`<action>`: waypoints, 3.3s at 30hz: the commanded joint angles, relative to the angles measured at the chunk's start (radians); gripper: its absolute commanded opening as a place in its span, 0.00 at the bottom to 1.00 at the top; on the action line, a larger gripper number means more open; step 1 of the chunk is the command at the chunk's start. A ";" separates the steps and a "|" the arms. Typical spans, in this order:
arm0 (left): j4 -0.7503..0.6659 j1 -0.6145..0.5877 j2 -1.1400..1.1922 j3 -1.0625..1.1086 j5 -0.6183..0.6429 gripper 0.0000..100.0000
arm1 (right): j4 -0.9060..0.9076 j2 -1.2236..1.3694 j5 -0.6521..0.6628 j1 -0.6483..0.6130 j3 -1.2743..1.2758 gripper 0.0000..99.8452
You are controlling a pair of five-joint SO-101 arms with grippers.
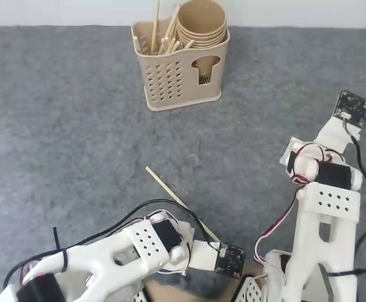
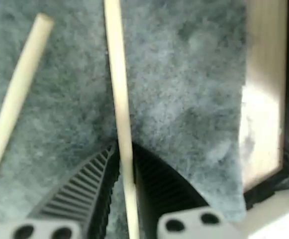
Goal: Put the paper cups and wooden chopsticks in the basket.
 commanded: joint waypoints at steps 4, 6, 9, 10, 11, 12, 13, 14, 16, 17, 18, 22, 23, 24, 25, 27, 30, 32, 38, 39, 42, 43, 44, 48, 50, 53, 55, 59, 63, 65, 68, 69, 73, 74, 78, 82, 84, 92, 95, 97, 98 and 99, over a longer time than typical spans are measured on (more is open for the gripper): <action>0.055 0.000 0.008 -0.048 0.018 0.01 | -0.028 -0.005 0.018 0.012 -0.069 0.12; 0.193 0.000 -0.002 -0.140 0.018 0.01 | -0.028 -0.005 0.018 0.010 -0.069 0.12; 0.428 -0.005 -0.075 -0.305 0.015 0.01 | -0.028 -0.005 0.018 0.010 -0.069 0.12; 0.468 -0.006 -0.112 -0.348 0.017 0.01 | -0.028 -0.005 0.018 0.010 -0.069 0.12; 0.500 -0.006 -0.150 -0.377 0.018 0.01 | -0.025 -0.005 0.018 0.010 -0.069 0.12; 0.526 -0.006 -0.192 -0.400 0.018 0.01 | -0.024 -0.005 0.018 0.010 -0.069 0.12; 0.549 -0.006 -0.233 -0.420 0.018 0.01 | -0.022 -0.005 0.018 0.007 -0.069 0.12; 0.568 -0.006 -0.272 -0.438 0.020 0.01 | -0.022 -0.005 0.018 0.004 -0.068 0.12; 0.588 -0.012 -0.347 -0.470 0.020 0.01 | -0.021 -0.005 0.018 -0.002 -0.061 0.12; 0.586 -0.037 -0.385 -0.484 0.020 0.01 | -0.012 -0.004 0.018 -0.019 -0.061 0.12; 0.577 -0.077 -0.423 -0.498 0.020 0.01 | 0.005 -0.004 0.018 -0.038 -0.061 0.12; 0.385 -0.308 -0.562 -0.515 0.089 0.01 | 0.039 -0.004 0.018 -0.108 -0.061 0.12; 0.324 -0.364 -0.586 -0.512 0.120 0.01 | 0.041 -0.004 0.018 -0.116 -0.061 0.12; 0.252 -0.420 -0.612 -0.498 0.149 0.01 | 0.042 -0.002 0.018 -0.119 -0.061 0.12; 0.176 -0.468 -0.634 -0.475 0.172 0.01 | 0.042 0.002 0.018 -0.122 -0.060 0.12; 0.014 -0.546 -0.672 -0.401 0.204 0.01 | 0.042 0.005 0.018 -0.122 -0.060 0.12; -0.221 -0.620 -0.703 -0.255 0.221 0.01 | 0.042 0.007 0.018 -0.122 -0.060 0.12; -0.350 -0.649 -0.718 -0.173 0.229 0.01 | 0.041 0.007 0.018 -0.122 -0.060 0.12; -0.491 -0.707 -0.746 -0.140 0.315 0.01 | 0.025 0.007 0.018 -0.124 -0.038 0.12; -0.477 -0.709 -0.747 -0.148 0.315 0.01 | 0.015 0.007 0.018 -0.125 -0.029 0.12; -0.422 -0.703 -0.741 -0.147 0.315 0.01 | 0.001 0.005 0.018 -0.133 -0.017 0.12; -0.413 -0.700 -0.740 -0.139 0.315 0.01 | 0.001 0.002 0.018 -0.134 -0.017 0.12; -0.414 -0.700 -0.740 -0.122 0.315 0.01 | 0.001 -0.002 0.018 -0.134 -0.017 0.12; -0.474 -0.718 -0.740 -0.096 0.319 0.01 | 0.005 -0.002 0.018 -0.134 -0.015 0.12; -0.496 -0.750 -0.741 -0.105 0.331 0.01 | 0.005 -0.002 0.018 -0.134 -0.015 0.12; -0.534 -0.795 -0.740 -0.130 0.385 0.01 | 0.005 -0.002 0.018 -0.134 -0.012 0.12; -0.548 -0.813 -0.740 -0.151 0.385 0.01 | 0.005 -0.004 0.018 -0.134 -0.012 0.12; -0.548 -0.836 -0.736 -0.194 0.390 0.01 | 0.005 -0.004 0.018 -0.134 -0.012 0.12; -0.549 -0.879 -0.634 -0.294 0.477 0.01 | 0.005 -0.004 0.018 -0.134 -0.012 0.12; -0.566 -0.904 -0.523 -0.383 0.542 0.01 | 0.005 -0.002 0.018 -0.134 -0.012 0.12; -0.574 -0.916 -0.339 -0.545 0.595 0.01 | 0.005 -0.001 0.018 -0.134 -0.012 0.12; -0.574 -0.916 -0.279 -0.602 0.603 0.01 | 0.005 -0.001 0.018 -0.134 -0.012 0.12; -0.571 -0.918 -0.091 -0.768 0.628 0.01 | 0.004 0.005 0.018 -0.134 -0.012 0.12; -0.566 -0.918 -0.058 -0.785 0.624 0.01 | 0.004 0.005 0.018 -0.134 -0.011 0.12; -0.450 -0.905 -0.012 -0.792 0.628 0.01 | 0.005 0.007 0.018 -0.137 -0.011 0.12; -0.345 -0.822 -0.009 -0.690 0.568 0.02 | 0.002 0.004 0.018 -0.160 0.002 0.12; -0.342 -0.790 -0.009 -0.616 0.425 0.09 | -0.002 0.002 0.018 -0.168 0.015 0.12; -0.365 -0.733 0.143 -0.552 0.321 0.20 | -0.002 -0.001 0.018 -0.182 0.021 0.12; -0.333 -0.735 0.361 -0.680 0.321 0.18 | -0.002 0.005 0.018 -0.182 0.021 0.12; -0.252 -0.736 0.517 -0.808 0.321 0.18 | -0.002 0.005 0.018 -0.182 0.021 0.12; -0.199 -0.736 0.588 -0.878 0.321 0.19 | -0.002 0.005 0.018 -0.182 0.021 0.12; -0.143 -0.736 0.654 -0.951 0.321 0.20 | -0.002 0.005 0.018 -0.182 0.021 0.12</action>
